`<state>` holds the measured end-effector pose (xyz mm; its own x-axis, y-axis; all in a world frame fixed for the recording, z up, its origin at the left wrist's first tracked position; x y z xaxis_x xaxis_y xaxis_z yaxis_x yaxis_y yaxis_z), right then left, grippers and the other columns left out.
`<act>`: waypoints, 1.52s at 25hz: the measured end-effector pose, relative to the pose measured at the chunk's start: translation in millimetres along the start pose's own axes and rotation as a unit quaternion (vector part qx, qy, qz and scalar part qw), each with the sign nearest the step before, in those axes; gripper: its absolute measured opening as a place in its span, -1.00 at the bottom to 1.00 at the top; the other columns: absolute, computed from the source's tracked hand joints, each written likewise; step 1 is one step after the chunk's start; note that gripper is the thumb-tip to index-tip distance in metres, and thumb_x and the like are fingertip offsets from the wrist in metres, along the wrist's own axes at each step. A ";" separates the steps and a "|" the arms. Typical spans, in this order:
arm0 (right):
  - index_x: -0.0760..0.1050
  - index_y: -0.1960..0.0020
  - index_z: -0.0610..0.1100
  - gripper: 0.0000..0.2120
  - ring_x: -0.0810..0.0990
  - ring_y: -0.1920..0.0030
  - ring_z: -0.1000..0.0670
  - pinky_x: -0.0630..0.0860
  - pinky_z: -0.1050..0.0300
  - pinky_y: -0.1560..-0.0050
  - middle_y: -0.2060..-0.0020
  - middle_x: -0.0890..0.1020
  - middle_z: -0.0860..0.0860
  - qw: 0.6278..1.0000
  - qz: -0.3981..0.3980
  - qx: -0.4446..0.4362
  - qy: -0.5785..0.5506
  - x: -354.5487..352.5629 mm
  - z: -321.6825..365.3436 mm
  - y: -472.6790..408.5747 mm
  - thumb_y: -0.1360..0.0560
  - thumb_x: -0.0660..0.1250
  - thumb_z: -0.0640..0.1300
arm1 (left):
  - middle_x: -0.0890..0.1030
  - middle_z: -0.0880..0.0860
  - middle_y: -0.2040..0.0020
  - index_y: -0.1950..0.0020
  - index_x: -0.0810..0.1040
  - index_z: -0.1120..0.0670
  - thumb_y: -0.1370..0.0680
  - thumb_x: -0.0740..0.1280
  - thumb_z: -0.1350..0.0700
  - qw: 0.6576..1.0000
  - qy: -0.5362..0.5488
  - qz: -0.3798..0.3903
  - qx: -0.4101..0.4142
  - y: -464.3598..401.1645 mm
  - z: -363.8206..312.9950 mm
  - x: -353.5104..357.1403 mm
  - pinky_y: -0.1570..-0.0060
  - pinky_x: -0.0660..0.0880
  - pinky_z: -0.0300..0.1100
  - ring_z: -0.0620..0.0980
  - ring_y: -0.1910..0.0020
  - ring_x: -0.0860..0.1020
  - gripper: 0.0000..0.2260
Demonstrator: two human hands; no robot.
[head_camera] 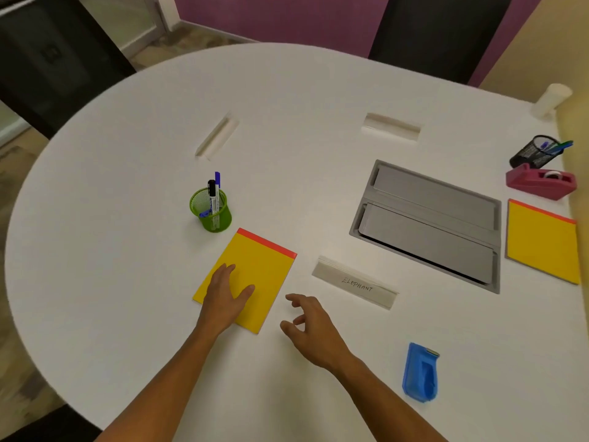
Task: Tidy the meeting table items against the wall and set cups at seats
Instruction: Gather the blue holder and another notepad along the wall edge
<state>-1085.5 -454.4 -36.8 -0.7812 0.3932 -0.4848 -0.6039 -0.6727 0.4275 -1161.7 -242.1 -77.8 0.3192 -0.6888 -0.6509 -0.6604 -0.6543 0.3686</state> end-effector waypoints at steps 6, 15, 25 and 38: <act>0.21 -0.55 0.03 -0.43 0.54 -0.21 0.02 0.47 0.25 -0.15 -0.44 0.37 -0.02 0.999 0.028 0.041 0.005 15.8 -4.6 -41.1 -0.61 0.32 0.05 | 0.18 0.15 -0.60 -0.59 0.18 0.10 -0.56 0.39 -0.10 0.999 -0.025 -0.008 -0.046 -35.0 22.3 -0.4 -0.48 0.24 0.18 0.19 -0.55 0.21 -0.30; 0.13 -0.59 -0.02 -0.37 0.43 -0.40 -0.06 0.43 -0.02 -0.42 -0.51 0.28 -0.05 0.998 0.018 0.065 0.012 29.0 -13.7 -57.2 -0.61 0.32 0.04 | 0.17 0.17 -0.58 -0.60 0.07 0.13 -0.37 0.45 -0.35 0.977 -0.200 0.009 -0.074 -51.1 33.4 7.7 -0.41 0.27 0.20 0.23 -0.53 0.19 0.02; 0.27 -0.53 -0.03 -0.43 0.32 -0.41 -0.03 0.24 0.11 -0.42 -0.42 0.39 -0.03 0.969 -0.221 0.094 0.060 -29.4 -76.8 19.5 -0.57 0.38 -0.10 | 0.32 0.29 -0.36 -0.46 0.17 0.19 -0.25 0.61 -0.25 0.960 -0.238 0.021 -0.143 -68.6 29.2 -3.9 -0.23 0.40 0.15 0.30 -0.32 0.36 0.01; 0.02 -0.60 -0.22 0.05 0.38 -0.40 -0.33 0.44 -0.29 -0.32 -0.47 0.32 -0.25 0.889 -0.305 0.331 0.088 -84.0 -183.6 114.6 -0.38 0.58 0.06 | 0.55 0.25 -0.28 -0.32 0.45 0.19 -0.59 0.37 -0.05 0.987 0.067 0.040 -0.141 -46.4 7.9 -12.2 -0.03 0.43 0.07 0.25 -0.13 0.53 -0.58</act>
<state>-1060.0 -679.6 -87.1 -0.2751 0.4144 -0.8675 -0.9130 0.1701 0.3707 -1140.3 -200.9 -92.2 0.3731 -0.7646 -0.5255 -0.4784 -0.6438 0.5972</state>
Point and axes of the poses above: each hand's wrist, its own y-axis away from the middle knuckle, its own x-axis out of the palm, z = x × y, the point moved 4 cm from there along -y, towards the middle knuckle
